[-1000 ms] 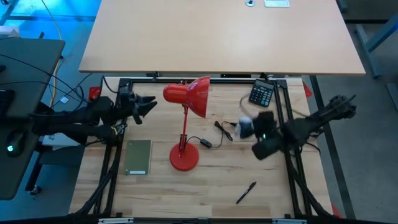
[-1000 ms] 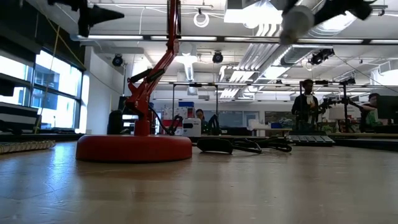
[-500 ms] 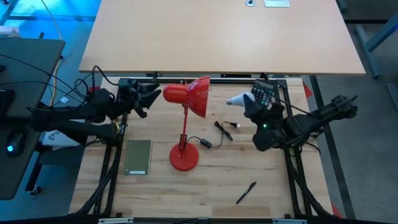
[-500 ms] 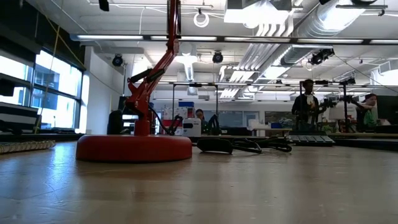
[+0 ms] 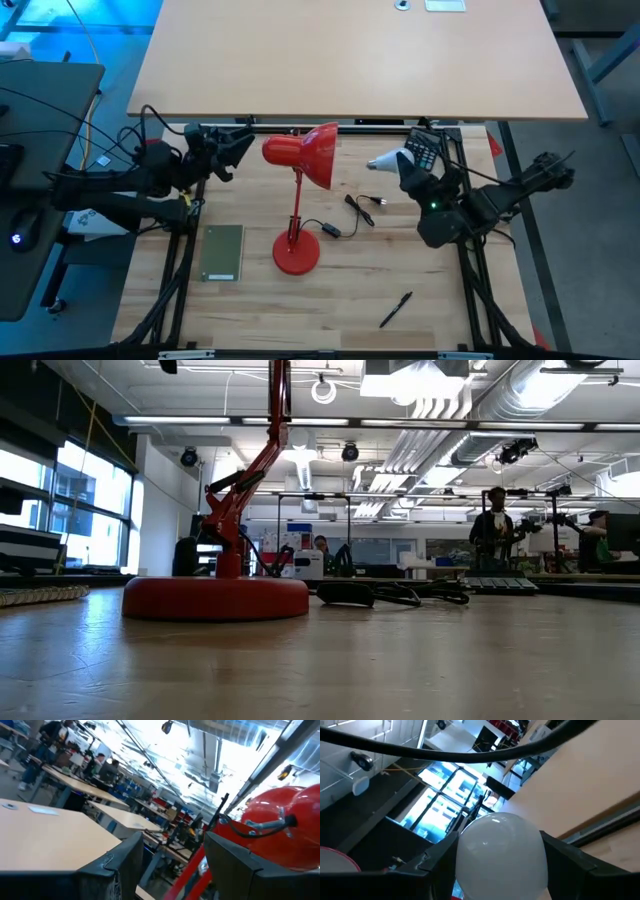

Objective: Screw lightbulb
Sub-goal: Insert the white lightbulb into the red lamp

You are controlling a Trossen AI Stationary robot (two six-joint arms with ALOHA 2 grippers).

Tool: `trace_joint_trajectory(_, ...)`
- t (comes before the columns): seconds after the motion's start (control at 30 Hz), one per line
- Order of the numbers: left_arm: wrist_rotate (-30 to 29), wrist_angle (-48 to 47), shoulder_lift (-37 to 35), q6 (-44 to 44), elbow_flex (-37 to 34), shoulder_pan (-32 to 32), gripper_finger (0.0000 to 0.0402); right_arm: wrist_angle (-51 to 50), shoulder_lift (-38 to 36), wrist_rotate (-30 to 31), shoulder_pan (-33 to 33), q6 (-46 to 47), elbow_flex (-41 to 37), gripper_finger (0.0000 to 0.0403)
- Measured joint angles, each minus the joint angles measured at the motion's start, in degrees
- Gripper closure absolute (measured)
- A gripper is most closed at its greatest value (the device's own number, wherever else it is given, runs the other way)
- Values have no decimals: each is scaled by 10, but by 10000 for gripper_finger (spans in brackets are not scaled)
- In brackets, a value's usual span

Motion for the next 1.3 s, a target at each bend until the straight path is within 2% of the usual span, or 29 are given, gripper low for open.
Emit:
trace_joint_trajectory(0.1, -4, 1, 0, 18, 0, 0, 202, 16, 7, -36, -10, -101, 28, 173)
trace_joint_trajectory(0.17, -4, 1, 0, 27, 0, 0, 202, 72, 14, -76, -20, -208, 44, 173)
trace_joint_trajectory(0.43, 1, 2, -10, 17, 0, 0, 202, 440, 13, -204, -83, -790, 105, 172)
trace_joint_trajectory(0.53, 1, 29, -20, 18, 0, 0, 202, 532, 11, -282, -111, -936, 139, 172)
trace_joint_trajectory(0.67, -4, 61, -22, 36, 34, 14, 202, 538, 17, -390, -156, -970, 190, 172)
trace_joint_trajectory(0.8, 17, 24, 9, 98, 139, 38, 202, 539, 45, -514, -204, -932, 242, 171)
trace_joint_trajectory(0.9, 81, -68, 66, 156, 264, 51, 202, 538, 86, -589, -232, -895, 291, 171)
trace_joint_trajectory(1.0, 141, -229, 148, 250, 408, 50, 202, 535, 132, -648, -248, -871, 347, 171)
trace_joint_trajectory(1.13, 143, -417, 258, 387, 584, 33, 202, 517, 175, -687, -251, -870, 417, 171)
trace_joint_trajectory(1.3, 177, -427, 341, 454, 748, 17, 202, 487, 200, -694, -251, -873, 477, 171)
